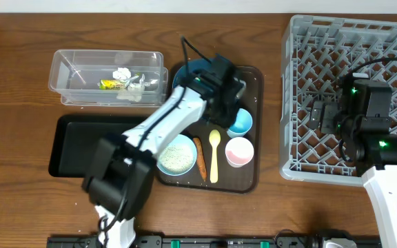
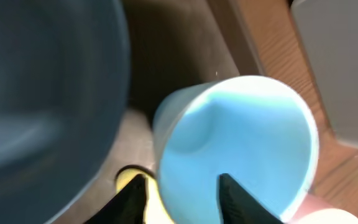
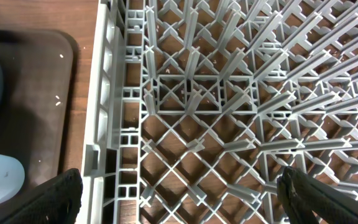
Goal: Sort waste into correct bins and load items into the dishwasher rack
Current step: 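Reach the left gripper down and grasp the light-blue cup, then lift the blue cup and hand it to the right gripper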
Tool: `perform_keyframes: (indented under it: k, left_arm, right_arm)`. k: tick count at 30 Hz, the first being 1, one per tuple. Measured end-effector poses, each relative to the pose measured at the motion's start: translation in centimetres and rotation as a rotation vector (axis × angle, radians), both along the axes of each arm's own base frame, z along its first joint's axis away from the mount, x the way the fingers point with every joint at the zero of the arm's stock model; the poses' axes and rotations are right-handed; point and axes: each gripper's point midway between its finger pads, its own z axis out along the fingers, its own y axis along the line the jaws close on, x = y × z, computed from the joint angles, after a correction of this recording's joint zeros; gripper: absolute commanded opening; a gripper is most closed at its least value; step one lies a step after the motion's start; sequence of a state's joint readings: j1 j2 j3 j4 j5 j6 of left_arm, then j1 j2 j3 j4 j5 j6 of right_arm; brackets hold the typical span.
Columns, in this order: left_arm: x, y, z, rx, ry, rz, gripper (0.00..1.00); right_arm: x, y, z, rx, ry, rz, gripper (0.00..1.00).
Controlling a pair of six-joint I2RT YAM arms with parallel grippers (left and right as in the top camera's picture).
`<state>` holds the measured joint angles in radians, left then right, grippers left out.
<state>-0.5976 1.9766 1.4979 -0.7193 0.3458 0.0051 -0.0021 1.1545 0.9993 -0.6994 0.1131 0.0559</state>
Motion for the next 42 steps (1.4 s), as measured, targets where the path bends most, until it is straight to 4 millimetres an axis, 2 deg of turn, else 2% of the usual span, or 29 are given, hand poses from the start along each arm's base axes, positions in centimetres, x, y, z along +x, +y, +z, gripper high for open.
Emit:
perform_keyframes:
  k: [1, 2, 5, 11, 14, 18, 19, 22, 24, 27, 30, 33, 38, 42]
  left_arm:
    - [-0.1, -0.1, -0.6, 0.006, 0.009, 0.0, 0.09]
    - [-0.1, -0.3, -1.0, 0.008, 0.014, 0.001, 0.06]
    - [0.3, -0.5, -1.4, -0.003, 0.009, -0.001, 0.06]
    - [2.8, 0.1, 0.1, -0.05, -0.057, 0.048, 0.06]
    - [4.9, 1.1, 2.9, -0.109, -0.119, 0.125, 0.06]
    - [7.0, 3.0, 8.2, -0.244, -0.158, 0.226, 0.06]
    - [7.4, 3.5, 9.6, -0.298, -0.154, 0.247, 0.06]
    - [8.0, 4.4, 12.1, -0.437, -0.113, 0.262, 0.06]
    - [8.1, 5.0, 13.2, -0.543, -0.058, 0.255, 0.06]
    - [8.2, 5.4, 14.8, -0.696, -0.005, 0.207, 0.06]
    - [7.9, 5.4, 16.8, -0.841, 0.029, 0.124, 0.06]
    - [7.1, 5.4, 18.0, -0.921, 0.074, 0.073, 0.06]
    - [5.7, 4.7, 19.1, -0.982, 0.125, 0.013, 0.06]
    - [4.8, 3.8, 19.5, -1.003, 0.152, -0.026, 0.06]
  right_arm:
    - [0.0, 0.0, 0.0, 0.0, 0.0, 0.0, 0.99]
    - [0.0, 0.0, 0.0, 0.0, 0.002, 0.0, 0.99]
    - [-0.2, 0.0, -0.2, 0.0, 0.01, 0.0, 0.99]
    - [-0.2, 0.0, -0.1, 0.0, 0.009, 0.0, 0.99]
    - [-0.3, 0.0, -0.2, -0.001, 0.014, 0.0, 0.96]
    - [0.0, -0.2, 0.0, 0.021, -0.004, -0.033, 0.99]
    - [0.3, -0.4, 0.2, 0.04, -0.021, -0.054, 0.99]
    - [1.7, -0.3, 0.5, 0.116, -0.064, -0.046, 0.99]
    - [3.1, 1.6, 0.5, 0.217, -0.09, 0.072, 0.99]
    - [4.4, 7.0, 1.1, 0.403, -0.137, 0.397, 0.99]
    - [4.2, 12.4, 2.7, 0.597, -0.217, 0.743, 0.99]
    - [3.1, 15.8, 3.9, 0.729, -0.271, 0.984, 0.99]
    - [1.8, 19.3, 4.7, 0.816, -0.331, 1.223, 0.98]
    - [1.4, 20.5, 5.4, 0.813, -0.384, 1.316, 0.97]
